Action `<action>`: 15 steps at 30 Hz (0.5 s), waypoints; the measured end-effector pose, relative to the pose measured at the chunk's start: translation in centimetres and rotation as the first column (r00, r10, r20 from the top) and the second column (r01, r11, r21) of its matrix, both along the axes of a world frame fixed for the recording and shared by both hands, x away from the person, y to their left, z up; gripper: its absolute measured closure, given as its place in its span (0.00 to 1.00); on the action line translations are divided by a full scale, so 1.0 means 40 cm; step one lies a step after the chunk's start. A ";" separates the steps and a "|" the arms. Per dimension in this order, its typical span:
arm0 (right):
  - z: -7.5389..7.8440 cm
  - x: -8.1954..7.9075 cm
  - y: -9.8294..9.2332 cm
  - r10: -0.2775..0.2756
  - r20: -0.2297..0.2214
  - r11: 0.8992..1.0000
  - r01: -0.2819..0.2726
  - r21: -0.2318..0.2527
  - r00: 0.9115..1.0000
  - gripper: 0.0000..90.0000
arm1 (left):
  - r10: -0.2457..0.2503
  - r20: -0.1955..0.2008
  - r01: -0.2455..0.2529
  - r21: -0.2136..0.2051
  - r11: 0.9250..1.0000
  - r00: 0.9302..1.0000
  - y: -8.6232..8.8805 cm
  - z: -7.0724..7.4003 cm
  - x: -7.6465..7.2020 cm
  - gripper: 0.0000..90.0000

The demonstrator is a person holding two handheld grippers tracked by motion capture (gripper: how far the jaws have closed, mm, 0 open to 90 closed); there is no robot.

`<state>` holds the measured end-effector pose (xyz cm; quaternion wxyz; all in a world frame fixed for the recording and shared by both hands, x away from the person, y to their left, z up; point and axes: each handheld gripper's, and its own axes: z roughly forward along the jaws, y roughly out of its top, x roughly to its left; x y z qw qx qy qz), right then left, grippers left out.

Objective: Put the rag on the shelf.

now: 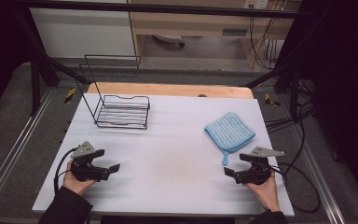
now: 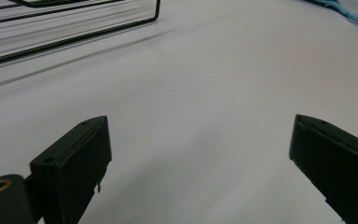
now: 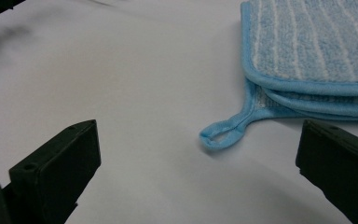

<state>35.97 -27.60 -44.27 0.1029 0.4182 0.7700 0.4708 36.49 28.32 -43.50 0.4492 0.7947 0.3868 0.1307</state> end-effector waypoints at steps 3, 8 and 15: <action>0.000 0.000 0.001 -0.005 0.000 1.000 0.005 -0.006 1.000 0.01 | 0.000 0.000 0.000 0.004 1.000 1.000 0.002 0.000 0.000 0.06; 0.001 0.003 0.008 -0.013 -0.003 0.999 0.013 -0.034 1.000 0.02 | 0.005 -0.001 -0.005 0.002 1.000 1.000 0.005 -0.001 0.000 0.06; 0.001 0.012 0.019 -0.022 0.008 0.998 0.023 -0.059 1.000 0.05 | 0.010 -0.003 -0.010 0.003 1.000 1.000 0.002 -0.002 0.000 0.06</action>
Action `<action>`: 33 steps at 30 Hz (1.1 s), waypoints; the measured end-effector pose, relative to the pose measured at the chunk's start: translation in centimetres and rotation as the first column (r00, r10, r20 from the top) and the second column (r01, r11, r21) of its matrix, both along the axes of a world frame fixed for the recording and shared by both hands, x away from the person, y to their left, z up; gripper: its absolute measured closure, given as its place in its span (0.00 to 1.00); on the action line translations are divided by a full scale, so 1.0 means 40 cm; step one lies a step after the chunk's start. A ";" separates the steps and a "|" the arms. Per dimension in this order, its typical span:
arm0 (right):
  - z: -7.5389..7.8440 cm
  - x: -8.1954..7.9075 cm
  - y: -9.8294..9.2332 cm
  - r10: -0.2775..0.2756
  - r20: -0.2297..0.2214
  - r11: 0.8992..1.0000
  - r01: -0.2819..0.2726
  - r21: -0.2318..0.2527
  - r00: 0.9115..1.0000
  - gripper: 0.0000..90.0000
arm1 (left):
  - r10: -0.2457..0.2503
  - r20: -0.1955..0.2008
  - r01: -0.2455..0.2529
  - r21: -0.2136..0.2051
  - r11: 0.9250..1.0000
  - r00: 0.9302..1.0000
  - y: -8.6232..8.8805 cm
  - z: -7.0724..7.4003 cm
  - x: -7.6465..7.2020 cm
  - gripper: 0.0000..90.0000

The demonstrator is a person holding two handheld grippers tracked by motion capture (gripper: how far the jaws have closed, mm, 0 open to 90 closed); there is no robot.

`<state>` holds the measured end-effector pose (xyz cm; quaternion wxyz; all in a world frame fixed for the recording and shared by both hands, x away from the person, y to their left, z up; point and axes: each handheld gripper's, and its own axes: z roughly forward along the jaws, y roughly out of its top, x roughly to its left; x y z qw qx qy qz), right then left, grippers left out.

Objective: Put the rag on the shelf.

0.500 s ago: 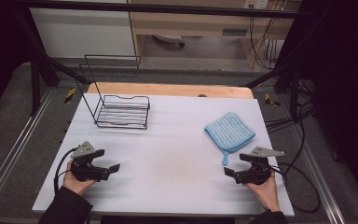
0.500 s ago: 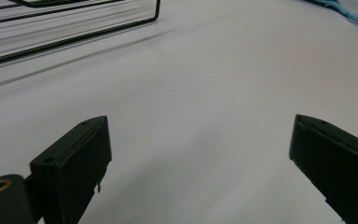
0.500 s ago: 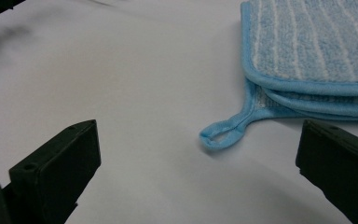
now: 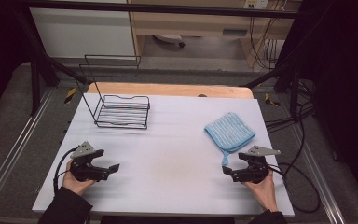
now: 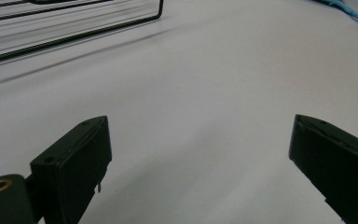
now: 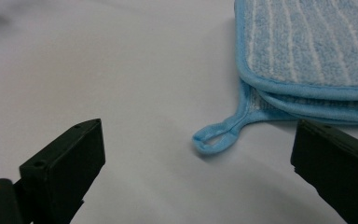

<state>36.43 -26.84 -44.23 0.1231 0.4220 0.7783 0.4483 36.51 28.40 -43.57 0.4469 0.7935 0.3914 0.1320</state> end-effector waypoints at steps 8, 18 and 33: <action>0.003 0.028 0.021 -0.005 0.029 0.996 0.007 -0.085 1.000 0.16 | 0.005 -0.003 -0.005 0.005 1.000 1.000 0.003 0.000 0.001 0.07; 0.020 0.090 0.036 -0.040 0.062 0.988 0.049 -0.146 0.997 0.36 | 0.008 -0.007 -0.008 0.016 1.000 1.000 0.003 0.000 0.003 0.07; -0.020 0.155 0.070 -0.026 0.085 0.949 0.051 -0.311 0.996 0.55 | 0.008 -0.012 -0.008 0.030 1.000 1.000 0.001 -0.003 0.005 0.08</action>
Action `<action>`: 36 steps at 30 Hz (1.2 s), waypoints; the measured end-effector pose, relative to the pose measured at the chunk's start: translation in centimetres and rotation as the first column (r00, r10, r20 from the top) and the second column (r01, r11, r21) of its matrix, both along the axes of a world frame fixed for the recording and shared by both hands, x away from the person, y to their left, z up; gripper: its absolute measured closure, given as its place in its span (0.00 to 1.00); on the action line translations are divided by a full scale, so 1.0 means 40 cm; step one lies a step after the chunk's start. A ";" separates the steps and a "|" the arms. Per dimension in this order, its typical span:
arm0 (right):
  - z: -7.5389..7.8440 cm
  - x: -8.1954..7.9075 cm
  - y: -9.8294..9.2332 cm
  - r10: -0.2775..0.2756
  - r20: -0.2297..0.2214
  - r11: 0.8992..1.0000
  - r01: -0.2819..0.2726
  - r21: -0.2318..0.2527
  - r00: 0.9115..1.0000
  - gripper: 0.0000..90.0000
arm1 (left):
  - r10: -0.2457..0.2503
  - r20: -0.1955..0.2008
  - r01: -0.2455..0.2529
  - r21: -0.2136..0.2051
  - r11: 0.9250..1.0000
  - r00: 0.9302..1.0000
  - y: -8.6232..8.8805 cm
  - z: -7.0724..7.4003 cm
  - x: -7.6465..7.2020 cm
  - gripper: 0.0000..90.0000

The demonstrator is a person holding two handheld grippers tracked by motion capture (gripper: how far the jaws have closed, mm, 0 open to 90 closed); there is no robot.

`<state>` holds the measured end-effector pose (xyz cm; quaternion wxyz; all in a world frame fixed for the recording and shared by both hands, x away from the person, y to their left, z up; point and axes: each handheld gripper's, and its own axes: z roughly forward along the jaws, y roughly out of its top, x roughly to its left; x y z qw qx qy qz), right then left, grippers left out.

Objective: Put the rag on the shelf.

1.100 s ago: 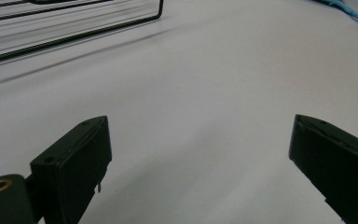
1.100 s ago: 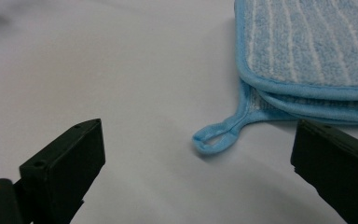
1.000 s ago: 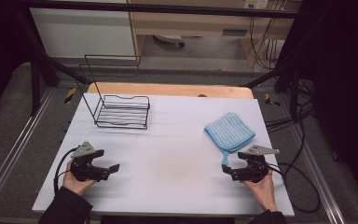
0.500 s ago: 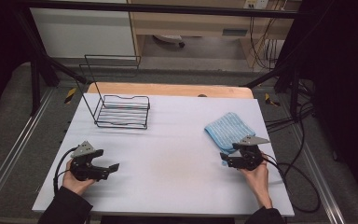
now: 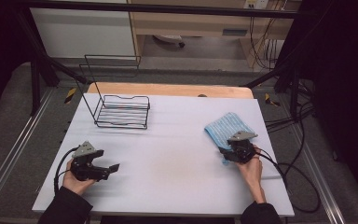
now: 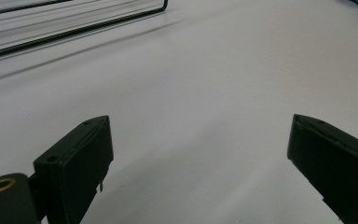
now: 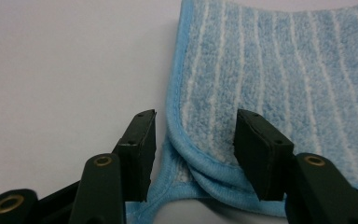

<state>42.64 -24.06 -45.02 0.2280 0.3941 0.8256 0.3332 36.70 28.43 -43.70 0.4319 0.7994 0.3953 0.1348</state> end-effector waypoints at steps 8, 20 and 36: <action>-0.008 -0.001 0.006 -0.008 0.027 0.999 0.009 -0.045 1.000 0.63 | 0.005 0.002 -0.005 0.001 1.000 1.000 0.001 0.001 0.002 0.08; -0.004 0.000 0.006 -0.014 0.036 0.998 0.017 -0.065 0.999 0.81 | 0.001 -0.002 -0.001 0.006 1.000 1.000 -0.001 -0.001 0.004 0.08; 0.031 -0.011 0.011 -0.036 0.033 0.999 0.036 -0.025 0.999 0.92 | -0.002 -0.004 0.002 0.011 1.000 1.000 -0.001 -0.002 0.005 0.08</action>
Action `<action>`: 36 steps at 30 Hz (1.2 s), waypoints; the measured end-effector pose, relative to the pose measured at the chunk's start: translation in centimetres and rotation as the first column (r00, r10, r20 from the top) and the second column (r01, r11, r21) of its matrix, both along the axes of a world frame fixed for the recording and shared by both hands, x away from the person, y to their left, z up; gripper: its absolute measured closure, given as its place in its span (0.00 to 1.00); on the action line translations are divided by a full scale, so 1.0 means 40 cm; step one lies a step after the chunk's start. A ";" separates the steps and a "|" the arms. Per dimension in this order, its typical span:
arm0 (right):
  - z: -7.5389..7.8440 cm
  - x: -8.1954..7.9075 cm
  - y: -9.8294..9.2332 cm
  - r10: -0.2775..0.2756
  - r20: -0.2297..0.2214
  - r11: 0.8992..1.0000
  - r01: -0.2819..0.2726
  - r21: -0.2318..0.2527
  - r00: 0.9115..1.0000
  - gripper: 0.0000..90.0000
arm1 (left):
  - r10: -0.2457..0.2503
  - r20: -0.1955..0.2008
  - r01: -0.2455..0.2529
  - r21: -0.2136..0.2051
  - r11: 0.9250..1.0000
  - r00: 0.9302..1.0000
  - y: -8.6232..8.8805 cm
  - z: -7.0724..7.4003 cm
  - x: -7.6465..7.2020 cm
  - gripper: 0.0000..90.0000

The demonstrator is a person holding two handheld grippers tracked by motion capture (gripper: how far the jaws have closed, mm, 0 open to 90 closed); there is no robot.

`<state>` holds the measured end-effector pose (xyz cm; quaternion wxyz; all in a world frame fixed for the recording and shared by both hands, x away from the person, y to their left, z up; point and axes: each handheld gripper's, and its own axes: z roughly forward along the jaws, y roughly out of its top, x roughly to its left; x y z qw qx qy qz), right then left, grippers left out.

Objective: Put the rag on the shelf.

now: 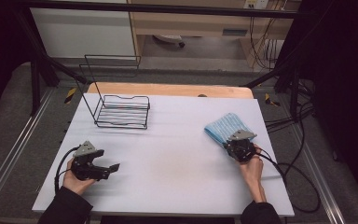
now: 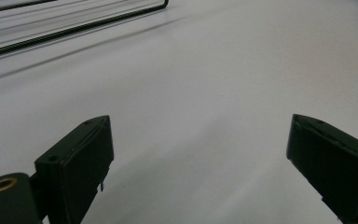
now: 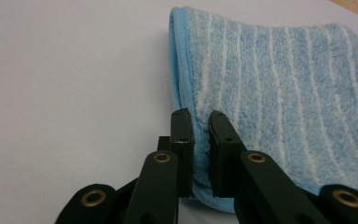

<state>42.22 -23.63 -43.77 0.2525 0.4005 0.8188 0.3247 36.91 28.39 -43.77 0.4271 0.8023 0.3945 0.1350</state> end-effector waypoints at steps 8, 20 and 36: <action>0.029 -0.018 0.011 0.043 -0.003 0.997 -0.042 0.064 0.999 0.92 | 0.003 0.001 -0.003 -0.002 1.000 1.000 0.001 0.001 0.000 0.08; 0.040 -0.057 0.075 0.140 -0.047 0.982 -0.133 0.131 0.989 0.92 | 0.005 0.001 -0.004 -0.002 1.000 1.000 0.002 0.002 -0.001 0.08; 0.058 -0.116 0.184 0.289 -0.091 0.939 -0.263 0.222 0.953 0.92 | 0.007 0.000 -0.007 0.000 1.000 1.000 0.002 0.003 -0.001 0.08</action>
